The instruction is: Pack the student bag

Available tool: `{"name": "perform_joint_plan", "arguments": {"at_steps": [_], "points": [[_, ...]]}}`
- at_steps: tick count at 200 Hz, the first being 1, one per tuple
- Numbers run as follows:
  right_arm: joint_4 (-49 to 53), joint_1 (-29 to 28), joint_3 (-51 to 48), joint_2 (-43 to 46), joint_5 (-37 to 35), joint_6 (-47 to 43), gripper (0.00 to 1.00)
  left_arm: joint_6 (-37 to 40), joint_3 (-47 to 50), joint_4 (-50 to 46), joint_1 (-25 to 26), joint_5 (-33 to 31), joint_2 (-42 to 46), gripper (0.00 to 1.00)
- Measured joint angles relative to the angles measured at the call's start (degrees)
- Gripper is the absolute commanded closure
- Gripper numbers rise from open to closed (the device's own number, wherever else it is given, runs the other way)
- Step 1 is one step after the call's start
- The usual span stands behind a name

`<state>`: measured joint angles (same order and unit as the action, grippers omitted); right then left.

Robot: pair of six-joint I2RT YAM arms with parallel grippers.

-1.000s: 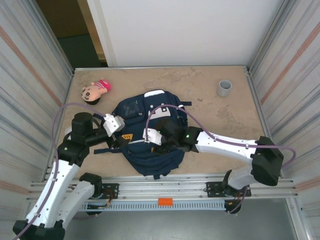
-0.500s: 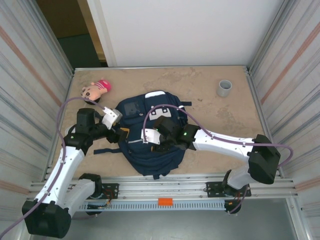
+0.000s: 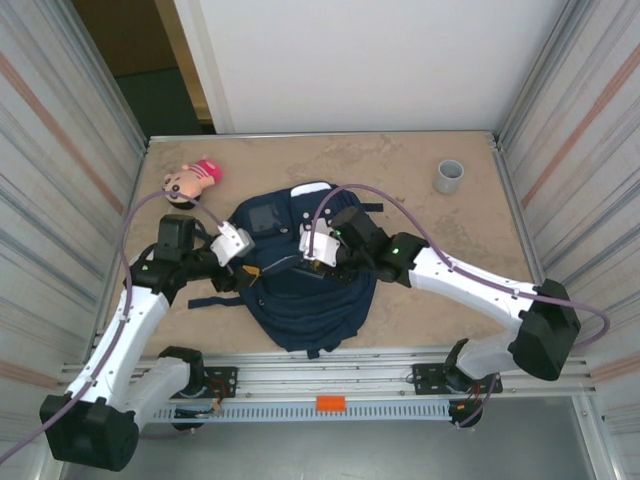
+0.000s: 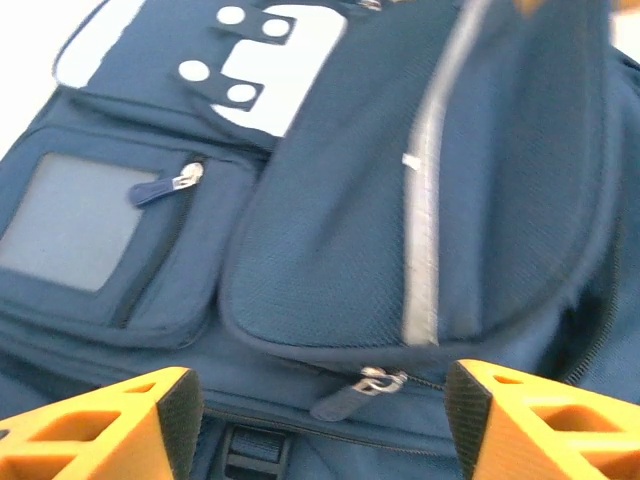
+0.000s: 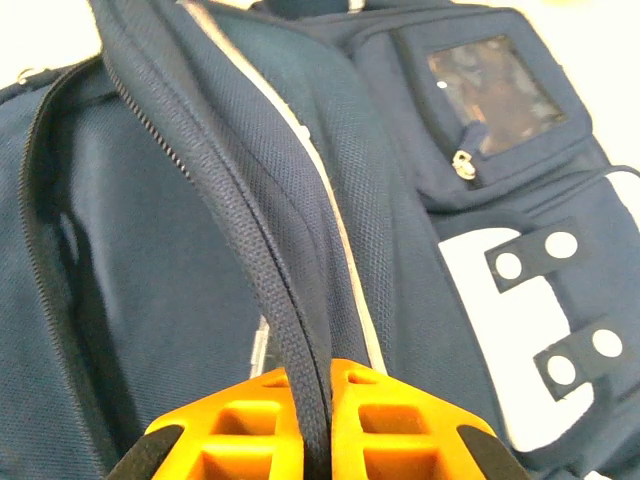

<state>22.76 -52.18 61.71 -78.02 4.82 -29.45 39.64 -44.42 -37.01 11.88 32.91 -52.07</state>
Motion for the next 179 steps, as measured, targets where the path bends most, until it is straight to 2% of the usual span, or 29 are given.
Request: {"name": "perform_joint_plan", "arguments": {"at_steps": [28,61,85,107,126,147,179], "points": [[-0.39,1.4,-0.17,0.48,1.55,0.5,0.97,6.71,-0.37,-3.85,5.4,-2.89,-2.93,0.3],[-0.9,2.08,-0.81,0.83,3.02,0.72,0.97,9.99,-0.35,-4.66,5.86,-5.86,-6.71,0.3],[-1.25,2.08,-1.14,1.14,3.26,0.74,0.97,11.04,-0.28,-3.63,5.88,-6.95,-9.11,0.34],[-1.4,2.1,-1.2,1.2,3.82,0.92,0.97,11.72,-0.24,-3.02,5.86,-6.78,-11.54,0.41],[-1.68,2.1,-1.25,1.22,3.82,1.55,0.97,12.2,-0.24,-3.45,5.86,-5.53,-12.98,0.51],[-1.75,2.4,-1.27,1.22,3.82,2.23,0.97,13.11,-0.26,-4.13,5.86,-3.67,-13.07,0.68],[-1.84,2.78,-1.27,1.22,3.78,3.23,0.98,13.14,-0.26,-5.38,5.86,-1.36,-12.07,0.82]]}}
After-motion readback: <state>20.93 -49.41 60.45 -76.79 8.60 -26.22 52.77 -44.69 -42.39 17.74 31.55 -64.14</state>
